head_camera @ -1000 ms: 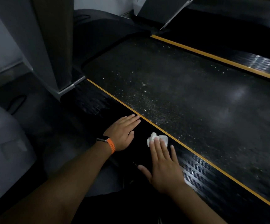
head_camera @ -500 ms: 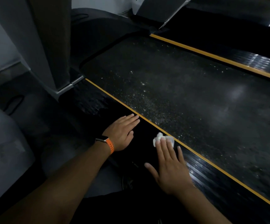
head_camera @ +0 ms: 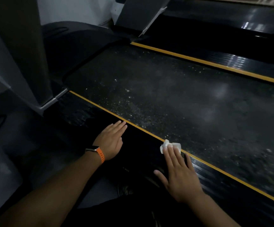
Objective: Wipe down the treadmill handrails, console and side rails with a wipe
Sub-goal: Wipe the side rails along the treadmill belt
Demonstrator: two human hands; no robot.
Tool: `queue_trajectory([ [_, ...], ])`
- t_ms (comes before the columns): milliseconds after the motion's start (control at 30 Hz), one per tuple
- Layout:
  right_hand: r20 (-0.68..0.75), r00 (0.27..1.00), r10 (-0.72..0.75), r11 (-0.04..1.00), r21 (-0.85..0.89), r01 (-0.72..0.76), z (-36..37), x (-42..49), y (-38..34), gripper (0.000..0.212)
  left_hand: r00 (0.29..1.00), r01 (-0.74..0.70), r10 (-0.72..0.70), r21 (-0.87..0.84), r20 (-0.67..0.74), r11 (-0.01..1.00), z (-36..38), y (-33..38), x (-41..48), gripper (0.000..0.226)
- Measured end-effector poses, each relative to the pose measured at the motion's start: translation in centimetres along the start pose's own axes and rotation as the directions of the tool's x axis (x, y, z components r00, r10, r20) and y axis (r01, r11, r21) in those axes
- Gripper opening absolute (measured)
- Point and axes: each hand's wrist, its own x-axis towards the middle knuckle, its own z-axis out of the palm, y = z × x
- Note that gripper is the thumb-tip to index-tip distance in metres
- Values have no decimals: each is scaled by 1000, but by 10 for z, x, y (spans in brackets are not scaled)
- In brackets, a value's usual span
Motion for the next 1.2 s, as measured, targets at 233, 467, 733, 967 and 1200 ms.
queue_trajectory([
  [233, 112, 988, -103, 994, 45, 99, -16, 39, -52, 106, 1000, 8, -10, 56, 29, 998, 2, 24, 2, 75],
  [467, 91, 982, -169, 986, 6, 169, -6, 43, -56, 92, 998, -39, 38, 35, 44, 999, 3, 49, 2, 73],
  [733, 3, 997, -79, 997, 4, 79, 5, -2, -35, 94, 999, -45, 45, -11, 6, 999, 11, 41, 4, 68],
  [967, 102, 980, -171, 985, 8, 171, -5, 37, -81, 101, 1000, -26, 26, -35, -3, 999, 9, 42, 3, 70],
  [1200, -99, 993, -64, 998, 6, 65, 21, -32, -35, 87, 999, -43, 42, -57, -6, 997, 9, 41, 2, 66],
])
